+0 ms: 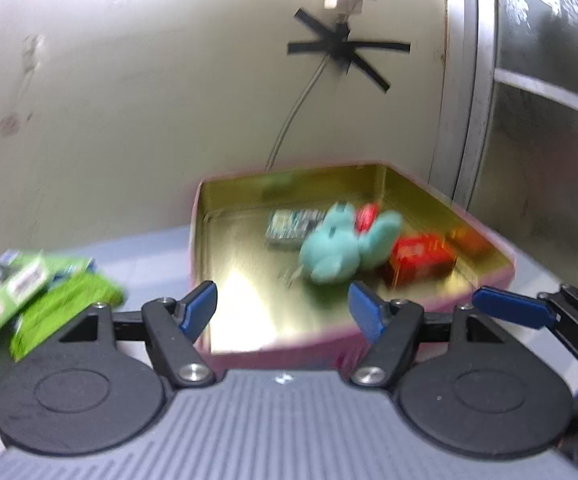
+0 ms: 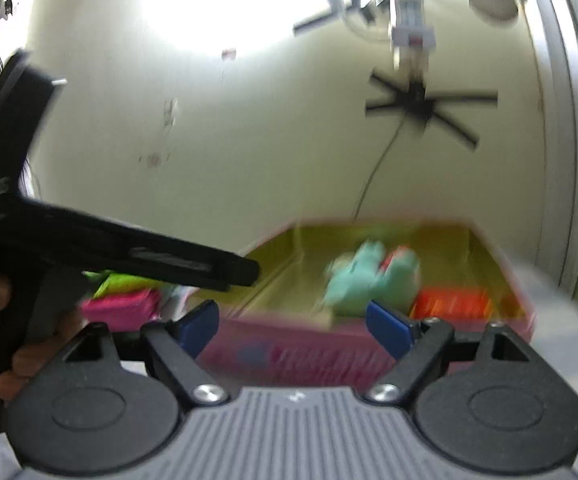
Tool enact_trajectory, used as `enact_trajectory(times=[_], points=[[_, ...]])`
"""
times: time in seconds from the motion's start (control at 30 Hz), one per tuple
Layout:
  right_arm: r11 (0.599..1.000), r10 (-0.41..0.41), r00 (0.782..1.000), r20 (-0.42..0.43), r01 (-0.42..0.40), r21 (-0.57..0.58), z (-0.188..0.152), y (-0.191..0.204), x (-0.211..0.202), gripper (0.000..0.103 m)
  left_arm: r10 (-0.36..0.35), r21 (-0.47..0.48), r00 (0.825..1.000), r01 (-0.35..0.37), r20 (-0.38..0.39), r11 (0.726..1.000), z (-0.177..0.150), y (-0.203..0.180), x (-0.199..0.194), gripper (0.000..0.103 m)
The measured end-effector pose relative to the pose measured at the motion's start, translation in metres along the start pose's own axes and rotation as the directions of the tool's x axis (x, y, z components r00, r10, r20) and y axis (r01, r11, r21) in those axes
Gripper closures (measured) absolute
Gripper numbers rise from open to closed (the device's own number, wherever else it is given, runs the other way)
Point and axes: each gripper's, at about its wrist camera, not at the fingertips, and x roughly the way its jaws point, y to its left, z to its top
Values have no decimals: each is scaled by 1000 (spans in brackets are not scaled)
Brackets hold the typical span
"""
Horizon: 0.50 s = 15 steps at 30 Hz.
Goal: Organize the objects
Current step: 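Move the right gripper to the green snack pack and grasp it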
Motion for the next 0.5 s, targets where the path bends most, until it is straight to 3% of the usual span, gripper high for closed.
enact_trajectory(times=[0.07, 0.2, 0.37, 0.4, 0.5], points=[[999, 37, 997, -69, -36, 17, -13, 7, 10, 20, 14, 18, 1000, -14, -22, 1000, -27, 10, -6, 29], [993, 111, 970, -215, -118, -19, -30, 37, 37, 27, 72, 16, 993, -70, -93, 997, -72, 44, -15, 29], [971, 191, 930, -314, -225, -76, -37, 84, 60, 23, 150, -37, 976, -158, -157, 987, -107, 100, -30, 29], [968, 190, 930, -315, -232, -99, -37, 94, 62, 22, 157, -54, 976, -166, -153, 985, -112, 111, -35, 27], [941, 238, 902, -359, -306, -143, -37, 124, 66, 23, 208, -97, 969, -222, -133, 970, -122, 143, -47, 26]])
